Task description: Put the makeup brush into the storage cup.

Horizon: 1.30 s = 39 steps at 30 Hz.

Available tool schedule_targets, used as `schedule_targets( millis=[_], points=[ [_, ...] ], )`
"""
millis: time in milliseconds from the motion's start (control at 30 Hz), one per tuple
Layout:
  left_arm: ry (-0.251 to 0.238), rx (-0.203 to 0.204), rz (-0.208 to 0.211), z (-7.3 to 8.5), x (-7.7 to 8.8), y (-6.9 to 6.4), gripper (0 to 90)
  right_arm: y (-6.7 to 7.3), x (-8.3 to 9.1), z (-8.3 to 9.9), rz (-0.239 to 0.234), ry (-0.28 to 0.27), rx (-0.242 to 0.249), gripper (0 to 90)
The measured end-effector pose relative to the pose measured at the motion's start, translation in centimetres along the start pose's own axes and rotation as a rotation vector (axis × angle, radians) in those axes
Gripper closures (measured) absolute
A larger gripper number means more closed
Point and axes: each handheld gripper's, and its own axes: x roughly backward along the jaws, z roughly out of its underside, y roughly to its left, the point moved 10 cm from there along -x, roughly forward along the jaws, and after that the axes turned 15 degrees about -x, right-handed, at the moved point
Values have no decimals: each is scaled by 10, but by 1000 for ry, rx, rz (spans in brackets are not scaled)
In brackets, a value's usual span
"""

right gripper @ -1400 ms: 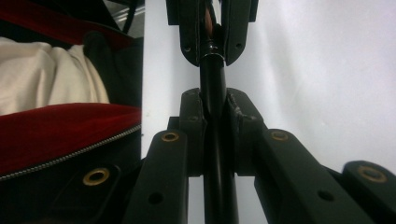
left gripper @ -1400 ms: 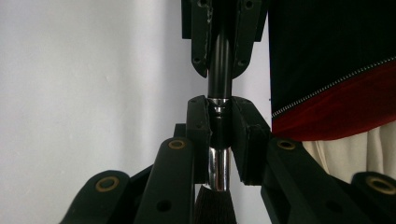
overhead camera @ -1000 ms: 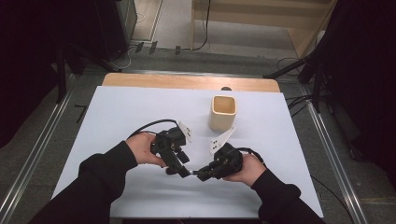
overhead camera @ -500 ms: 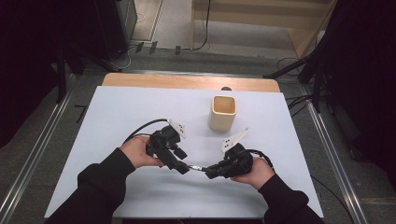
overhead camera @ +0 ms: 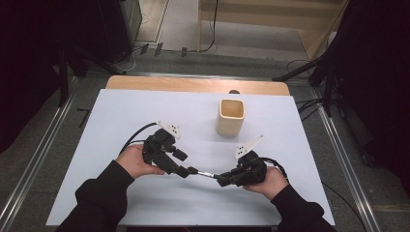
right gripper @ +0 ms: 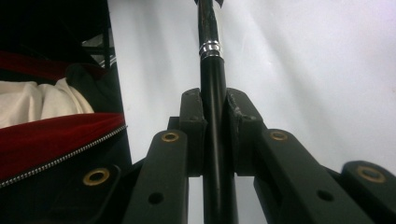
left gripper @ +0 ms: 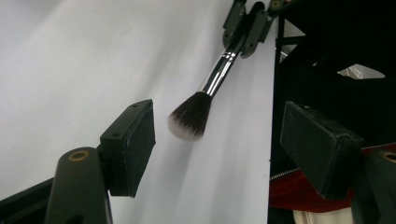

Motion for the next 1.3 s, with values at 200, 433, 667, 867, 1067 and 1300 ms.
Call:
schedule_targets(
  millis=[200, 433, 667, 867, 1067, 1300],
  points=[
    [-36, 57, -10, 6, 5, 3, 308, -2, -2, -2, 22, -7, -22, 791],
    [-60, 83, -58, 11, 9, 3, 319, -8, 2, -2, 54, -53, -87, 791],
    [-124, 151, -105, 11, 13, 7, 325, -12, 9, -5, 72, -122, -149, 791],
    [-194, 199, -153, 8, 15, 11, 325, -14, 15, -9, 107, -203, -188, 791],
    [-210, 216, -161, 7, 9, 8, 322, -15, 19, -11, 123, -262, -241, 791],
    [-249, 251, -157, -1, 1, 3, 316, -11, 18, -14, 115, -316, -271, 791]
  ],
)
